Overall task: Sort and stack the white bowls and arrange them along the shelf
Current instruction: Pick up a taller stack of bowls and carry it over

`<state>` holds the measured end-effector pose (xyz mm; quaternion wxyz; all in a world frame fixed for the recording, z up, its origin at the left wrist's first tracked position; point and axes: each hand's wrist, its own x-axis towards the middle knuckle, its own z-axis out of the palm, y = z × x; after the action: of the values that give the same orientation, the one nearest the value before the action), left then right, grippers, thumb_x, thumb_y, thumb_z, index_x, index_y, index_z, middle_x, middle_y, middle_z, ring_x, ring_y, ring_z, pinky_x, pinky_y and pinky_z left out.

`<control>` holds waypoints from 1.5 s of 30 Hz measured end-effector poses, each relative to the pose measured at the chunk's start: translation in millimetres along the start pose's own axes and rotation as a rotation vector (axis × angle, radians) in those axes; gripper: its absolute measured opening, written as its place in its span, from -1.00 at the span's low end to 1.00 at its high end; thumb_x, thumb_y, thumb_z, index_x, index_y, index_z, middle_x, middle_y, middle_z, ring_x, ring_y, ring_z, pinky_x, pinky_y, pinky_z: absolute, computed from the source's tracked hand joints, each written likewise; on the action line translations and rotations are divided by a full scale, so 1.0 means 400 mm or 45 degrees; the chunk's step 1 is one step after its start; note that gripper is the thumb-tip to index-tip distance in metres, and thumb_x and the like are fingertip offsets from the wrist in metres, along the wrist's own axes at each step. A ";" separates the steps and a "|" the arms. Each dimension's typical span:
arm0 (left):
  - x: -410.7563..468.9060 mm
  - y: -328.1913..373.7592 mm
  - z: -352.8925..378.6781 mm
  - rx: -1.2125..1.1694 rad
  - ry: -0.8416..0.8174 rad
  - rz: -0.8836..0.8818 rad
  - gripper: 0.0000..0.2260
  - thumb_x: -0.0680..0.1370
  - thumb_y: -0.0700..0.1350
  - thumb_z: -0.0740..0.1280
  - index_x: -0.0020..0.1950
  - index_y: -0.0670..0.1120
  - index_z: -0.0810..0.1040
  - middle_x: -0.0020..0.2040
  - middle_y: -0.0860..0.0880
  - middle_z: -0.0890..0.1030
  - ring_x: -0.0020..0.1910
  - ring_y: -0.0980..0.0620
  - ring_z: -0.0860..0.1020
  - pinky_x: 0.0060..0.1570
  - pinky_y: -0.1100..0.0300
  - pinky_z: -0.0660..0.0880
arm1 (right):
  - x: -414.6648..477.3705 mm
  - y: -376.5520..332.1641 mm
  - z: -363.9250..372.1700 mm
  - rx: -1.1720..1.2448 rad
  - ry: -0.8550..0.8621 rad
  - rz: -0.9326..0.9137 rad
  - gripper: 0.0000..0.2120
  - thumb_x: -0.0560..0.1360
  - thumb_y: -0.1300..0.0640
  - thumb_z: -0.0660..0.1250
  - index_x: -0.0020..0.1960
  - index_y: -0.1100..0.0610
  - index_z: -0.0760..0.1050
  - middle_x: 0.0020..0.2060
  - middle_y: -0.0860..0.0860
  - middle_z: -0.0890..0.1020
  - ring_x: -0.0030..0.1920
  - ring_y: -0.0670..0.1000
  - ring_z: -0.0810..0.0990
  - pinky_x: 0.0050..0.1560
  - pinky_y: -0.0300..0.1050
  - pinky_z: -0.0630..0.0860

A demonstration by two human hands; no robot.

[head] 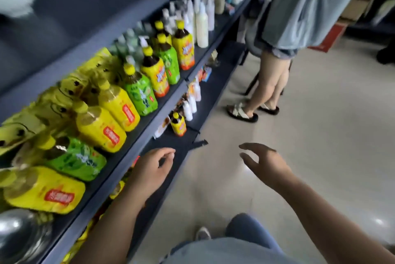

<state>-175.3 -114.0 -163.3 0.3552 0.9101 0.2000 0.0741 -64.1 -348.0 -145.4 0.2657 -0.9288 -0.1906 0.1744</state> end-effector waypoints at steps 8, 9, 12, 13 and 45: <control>0.194 0.131 -0.264 0.309 0.520 0.177 -0.58 0.45 0.12 0.14 0.02 -0.12 0.65 -0.03 -0.04 0.66 0.01 0.14 0.46 -0.09 0.46 0.27 | 0.389 -0.309 -0.208 -0.018 0.131 -0.808 -0.72 0.51 0.14 0.28 0.22 0.11 0.52 0.12 0.05 0.60 0.04 0.01 0.54 0.00 -0.21 0.33; 0.209 0.145 -0.297 0.350 0.601 0.150 -0.55 0.44 0.13 0.11 0.02 -0.11 0.65 -0.04 -0.02 0.66 0.04 0.15 0.44 -0.06 0.46 0.26 | 0.431 -0.358 -0.231 -0.010 0.137 -0.925 -0.72 0.51 0.14 0.29 0.20 0.12 0.53 0.11 0.04 0.61 -0.02 -0.03 0.53 -0.06 -0.27 0.31; 0.236 0.175 -0.378 0.402 0.835 0.040 -0.54 0.42 0.14 0.11 0.00 -0.11 0.65 -0.07 0.06 0.64 0.03 0.17 0.45 -0.04 0.60 0.24 | 0.524 -0.484 -0.284 0.045 0.103 -1.175 -0.76 0.50 0.18 0.31 0.15 0.19 0.56 0.08 0.09 0.62 -0.04 0.05 0.55 -0.08 -0.31 0.30; 0.241 0.187 -0.398 0.409 0.906 0.008 -0.55 0.42 0.14 0.12 -0.01 -0.11 0.66 -0.08 0.10 0.62 0.01 0.19 0.46 -0.05 0.65 0.22 | 0.553 -0.524 -0.296 0.047 0.079 -1.233 -0.76 0.50 0.18 0.31 0.15 0.19 0.56 0.09 0.09 0.62 0.03 0.09 0.56 -0.01 -0.26 0.32; 0.760 -0.082 -0.703 -0.789 1.839 -0.345 -0.21 0.26 0.28 0.29 0.38 -0.11 0.30 0.38 -0.05 0.31 0.36 0.02 0.27 0.38 0.13 0.23 | 0.940 -1.283 0.102 1.348 -0.906 -0.832 -0.30 0.21 -0.38 0.15 0.19 0.01 0.51 0.13 -0.02 0.61 0.18 -0.01 0.55 0.27 0.08 0.43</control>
<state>12.8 208.0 19.5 0.3806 0.4646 0.4599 0.6540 110.3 240.7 25.7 0.6411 -0.4574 -0.4240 0.4472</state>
